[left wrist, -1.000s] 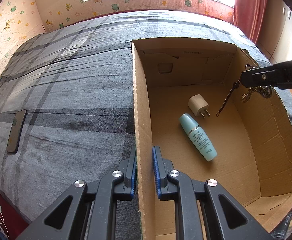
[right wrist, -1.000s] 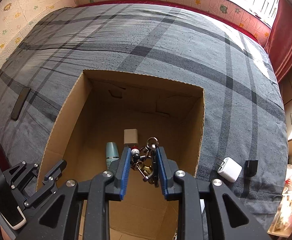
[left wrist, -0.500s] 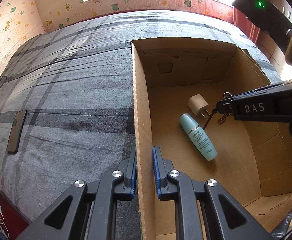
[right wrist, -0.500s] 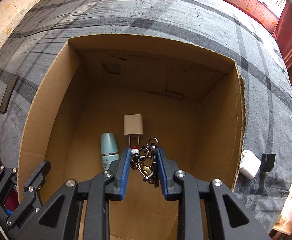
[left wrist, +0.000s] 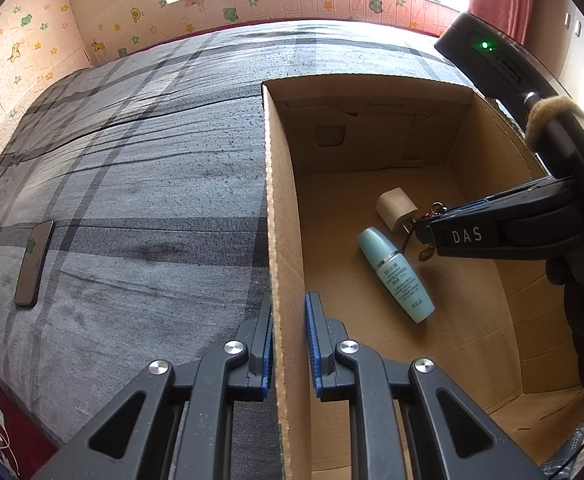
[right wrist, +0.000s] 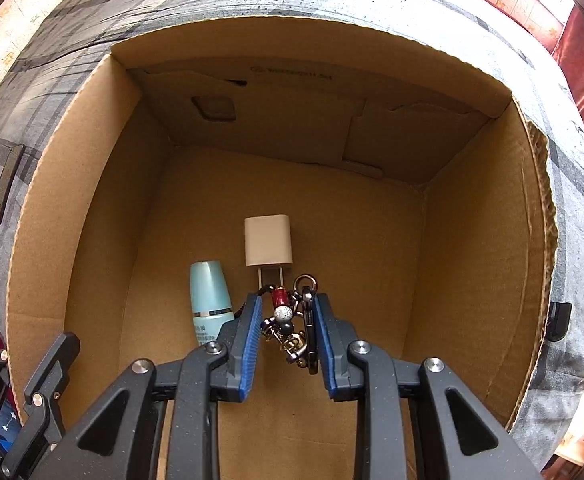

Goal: Organize rigid objects
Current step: 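Open the right gripper to drop the keys into the box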

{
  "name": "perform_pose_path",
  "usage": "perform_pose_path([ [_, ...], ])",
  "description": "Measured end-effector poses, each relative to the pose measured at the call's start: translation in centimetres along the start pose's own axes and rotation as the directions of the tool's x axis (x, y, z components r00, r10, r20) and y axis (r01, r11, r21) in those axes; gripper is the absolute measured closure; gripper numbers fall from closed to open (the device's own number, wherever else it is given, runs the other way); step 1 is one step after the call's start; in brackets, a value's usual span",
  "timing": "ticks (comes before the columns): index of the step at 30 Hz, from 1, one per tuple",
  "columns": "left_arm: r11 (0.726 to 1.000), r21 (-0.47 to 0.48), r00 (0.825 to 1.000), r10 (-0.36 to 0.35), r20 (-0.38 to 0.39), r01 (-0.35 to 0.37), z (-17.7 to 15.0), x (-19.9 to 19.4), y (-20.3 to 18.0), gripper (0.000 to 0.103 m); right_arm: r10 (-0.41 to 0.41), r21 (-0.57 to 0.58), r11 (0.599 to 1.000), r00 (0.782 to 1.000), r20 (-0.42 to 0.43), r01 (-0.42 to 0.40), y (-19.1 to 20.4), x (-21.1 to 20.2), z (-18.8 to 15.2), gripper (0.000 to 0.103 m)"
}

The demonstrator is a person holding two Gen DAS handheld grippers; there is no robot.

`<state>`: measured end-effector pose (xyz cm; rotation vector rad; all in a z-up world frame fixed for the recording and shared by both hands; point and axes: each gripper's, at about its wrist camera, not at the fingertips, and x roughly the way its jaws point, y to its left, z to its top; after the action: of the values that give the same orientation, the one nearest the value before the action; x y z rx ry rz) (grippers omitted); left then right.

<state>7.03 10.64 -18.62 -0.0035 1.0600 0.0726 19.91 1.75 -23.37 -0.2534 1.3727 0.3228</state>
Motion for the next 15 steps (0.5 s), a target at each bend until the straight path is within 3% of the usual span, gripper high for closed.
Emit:
perform_pose_path([
  [5,1.000,0.001,1.000,-0.002,0.000,0.002,0.0,-0.1,0.1,0.087,0.010,0.003,1.000,1.000,0.021,-0.010,-0.3,-0.5,0.0,0.073],
  [7,1.000,0.002,1.000,0.001,0.000,-0.001,0.0,-0.1,0.0,0.087,0.015,0.008,1.000,0.999,0.030,-0.015,-0.5,-0.8,-0.1,0.068],
  [9,1.000,0.002,1.000,0.002,0.000,-0.002,0.0,-0.1,0.0,0.087,0.019,0.010,1.000,0.999,0.044,-0.019,-0.7,-1.2,-0.1,0.055],
  [15,1.000,0.004,1.000,0.005,-0.001,-0.005,0.0,0.0,-0.1,0.087,0.015,-0.014,1.000,0.996,0.088,-0.014,-0.1,-3.0,-0.7,0.050],
])
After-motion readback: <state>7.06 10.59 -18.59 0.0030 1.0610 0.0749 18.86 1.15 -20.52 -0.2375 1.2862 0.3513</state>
